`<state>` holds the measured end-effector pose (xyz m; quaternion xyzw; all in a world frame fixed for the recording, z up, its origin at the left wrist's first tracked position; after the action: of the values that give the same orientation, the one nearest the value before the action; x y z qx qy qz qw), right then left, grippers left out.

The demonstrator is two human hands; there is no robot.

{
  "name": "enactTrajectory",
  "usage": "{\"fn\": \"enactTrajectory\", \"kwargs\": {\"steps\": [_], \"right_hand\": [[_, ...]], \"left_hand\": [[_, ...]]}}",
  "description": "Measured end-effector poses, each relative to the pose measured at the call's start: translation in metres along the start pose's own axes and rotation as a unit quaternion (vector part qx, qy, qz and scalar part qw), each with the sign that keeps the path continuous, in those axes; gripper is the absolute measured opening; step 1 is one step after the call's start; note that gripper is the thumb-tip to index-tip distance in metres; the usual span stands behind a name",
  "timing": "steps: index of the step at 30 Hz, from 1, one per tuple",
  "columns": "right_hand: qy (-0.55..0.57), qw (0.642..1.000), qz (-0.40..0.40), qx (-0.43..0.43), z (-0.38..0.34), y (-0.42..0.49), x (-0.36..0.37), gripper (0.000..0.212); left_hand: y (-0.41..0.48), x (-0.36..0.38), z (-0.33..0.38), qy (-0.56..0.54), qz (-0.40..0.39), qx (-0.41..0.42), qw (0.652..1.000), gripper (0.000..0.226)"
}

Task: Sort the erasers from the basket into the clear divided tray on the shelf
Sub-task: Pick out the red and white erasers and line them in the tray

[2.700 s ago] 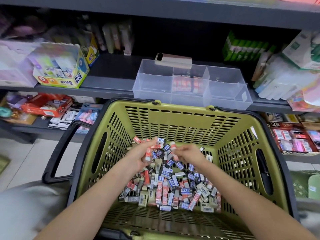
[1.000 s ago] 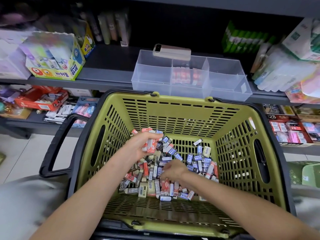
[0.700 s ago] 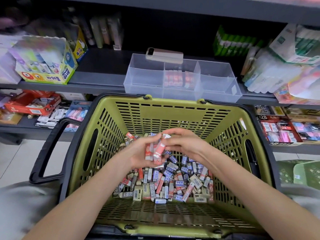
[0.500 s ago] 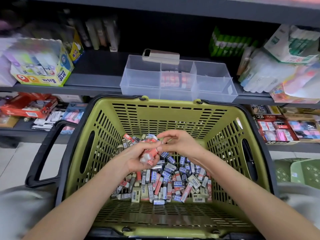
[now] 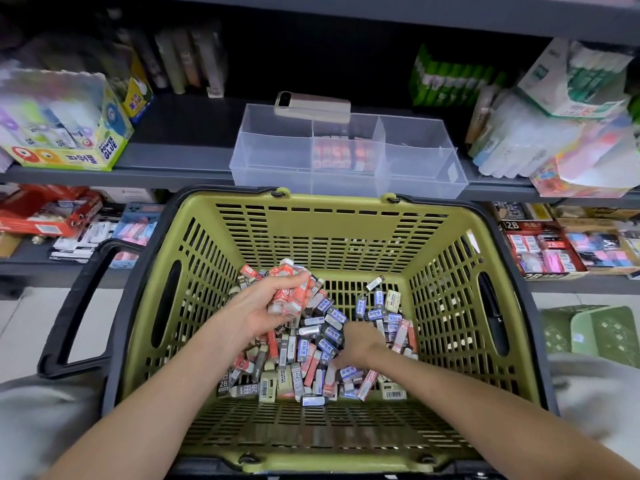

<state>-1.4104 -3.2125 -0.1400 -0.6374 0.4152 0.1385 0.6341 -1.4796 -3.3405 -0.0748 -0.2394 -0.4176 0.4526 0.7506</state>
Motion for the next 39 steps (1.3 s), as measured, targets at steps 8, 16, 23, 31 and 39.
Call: {"fn": "enactTrajectory", "kwargs": {"steps": [8, 16, 23, 31, 39], "right_hand": [[0.176, 0.981, -0.066, 0.038, 0.017, 0.001, 0.018, 0.033], [0.428, 0.899, -0.083, -0.039, 0.001, -0.028, -0.053, 0.01], [0.614, 0.773, -0.039, -0.151, -0.042, -0.079, -0.154, 0.013], [0.611, 0.756, 0.079, -0.221, -0.067, -0.114, -0.207, 0.019], [0.587, 0.755, 0.143, -0.255, -0.059, -0.121, -0.249, 0.023]], "left_hand": [[0.003, 0.001, 0.003, 0.007, -0.005, 0.007, 1.0, 0.038], [-0.003, 0.001, 0.006, 0.072, 0.013, 0.022, 0.997, 0.064], [-0.026, 0.031, 0.015, 0.019, -0.058, 0.045, 0.997, 0.043], [-0.053, 0.047, 0.056, 0.008, -0.083, 0.115, 0.99, 0.045], [-0.067, 0.072, 0.122, 0.085, -0.085, 0.225, 0.967, 0.061]]}}
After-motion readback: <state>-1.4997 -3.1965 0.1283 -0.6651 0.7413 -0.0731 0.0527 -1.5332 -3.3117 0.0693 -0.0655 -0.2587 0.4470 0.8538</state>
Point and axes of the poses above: each hand's wrist, its own y-axis towards the middle knuckle, its own x-axis out of the palm, z = x × y, the point moved 10 cm from there along y, towards the middle knuckle, and after that the axes turned 4 degrees about y, right-handed, at the moved point
